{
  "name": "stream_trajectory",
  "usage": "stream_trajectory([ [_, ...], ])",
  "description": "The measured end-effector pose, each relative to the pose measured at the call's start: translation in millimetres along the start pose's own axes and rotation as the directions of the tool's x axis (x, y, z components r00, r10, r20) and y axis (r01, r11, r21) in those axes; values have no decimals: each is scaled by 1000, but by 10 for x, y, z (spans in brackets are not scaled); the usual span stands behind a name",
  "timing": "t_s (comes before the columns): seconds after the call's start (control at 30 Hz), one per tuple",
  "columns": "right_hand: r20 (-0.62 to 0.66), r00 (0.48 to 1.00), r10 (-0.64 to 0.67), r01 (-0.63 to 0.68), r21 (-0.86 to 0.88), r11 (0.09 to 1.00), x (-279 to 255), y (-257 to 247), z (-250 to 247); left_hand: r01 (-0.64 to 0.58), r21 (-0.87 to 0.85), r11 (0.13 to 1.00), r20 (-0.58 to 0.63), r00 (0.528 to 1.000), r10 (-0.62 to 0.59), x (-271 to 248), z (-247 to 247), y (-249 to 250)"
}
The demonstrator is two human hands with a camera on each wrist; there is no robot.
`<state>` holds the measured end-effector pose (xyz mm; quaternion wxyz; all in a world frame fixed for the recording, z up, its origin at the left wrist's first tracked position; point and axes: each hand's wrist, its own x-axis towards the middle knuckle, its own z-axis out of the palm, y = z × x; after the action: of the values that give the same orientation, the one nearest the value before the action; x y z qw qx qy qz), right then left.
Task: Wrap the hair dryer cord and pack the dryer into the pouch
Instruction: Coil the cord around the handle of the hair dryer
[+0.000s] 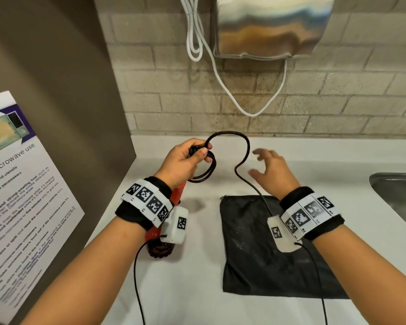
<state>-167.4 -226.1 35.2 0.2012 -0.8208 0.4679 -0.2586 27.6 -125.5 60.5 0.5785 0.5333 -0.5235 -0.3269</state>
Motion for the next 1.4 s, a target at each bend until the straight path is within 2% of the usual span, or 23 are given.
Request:
stream_trajectory([
  [0.03,103,988,113,-105,-81,991,-20,142,41,-1,-28,1000,-7,1000,1,4,-7,14],
  [0.07,214,952,219,-180,-188,966,-47,271,81,-4,-55,998,-13,1000,3,6,-8,26],
  [0.13,382,836,393,-219,-424,879,-130,452,159,-11,-96,995,-25,1000,9,17,3,51],
  [0.2,457,742,492,-164,-587,793,-203,571,236,-14,-121,993,-34,999,10,34,24,64],
  [0.23,470,712,521,-147,-626,766,-232,614,266,-15,-129,992,-35,999,11,40,34,67],
  [0.33,477,678,559,-126,-674,728,-277,678,305,-12,-132,991,-42,999,7,51,38,68],
  [0.57,477,678,559,-125,-675,727,-316,691,357,13,-100,995,-37,999,-17,28,64,89],
  [0.67,440,725,530,-166,-636,754,-275,613,310,24,-90,996,-14,1000,-25,21,88,90],
  [0.73,417,775,475,-183,-571,800,-263,520,260,30,-87,996,-13,999,-31,16,98,89],
  [0.8,371,855,363,-192,-424,885,-249,424,195,36,-91,995,-23,999,-38,24,94,87],
  [0.87,290,928,232,-203,-127,971,-232,334,142,39,-92,995,-33,999,-42,33,84,86],
  [0.9,233,954,191,-218,96,971,-237,267,128,39,-91,995,-39,998,-43,40,82,85],
  [0.93,170,972,163,-208,300,931,-234,191,126,40,-91,995,-45,998,-44,44,79,82],
  [1.0,-41,995,90,-55,527,848,-236,19,116,42,-97,994,-61,997,-48,47,74,73],
  [1.03,-169,985,44,62,573,817,-245,-73,106,44,-99,994,-70,996,-51,47,71,68],
  [1.1,-396,917,-53,304,606,735,-273,-259,76,47,-100,994,-83,995,-55,52,66,60],
  [1.17,-490,858,-152,458,597,659,-300,-398,87,52,-101,994,-89,994,-61,58,61,57],
  [1.23,-497,837,-229,513,566,646,-307,-501,151,58,-103,993,-84,994,-67,60,65,59],
  [1.3,-473,832,-289,526,511,680,-285,-555,230,60,-107,992,-75,995,-68,59,76,61],
  [1.4,-375,864,-337,490,467,736,-243,-606,318,66,-116,991,-60,996,-73,46,76,71],
])
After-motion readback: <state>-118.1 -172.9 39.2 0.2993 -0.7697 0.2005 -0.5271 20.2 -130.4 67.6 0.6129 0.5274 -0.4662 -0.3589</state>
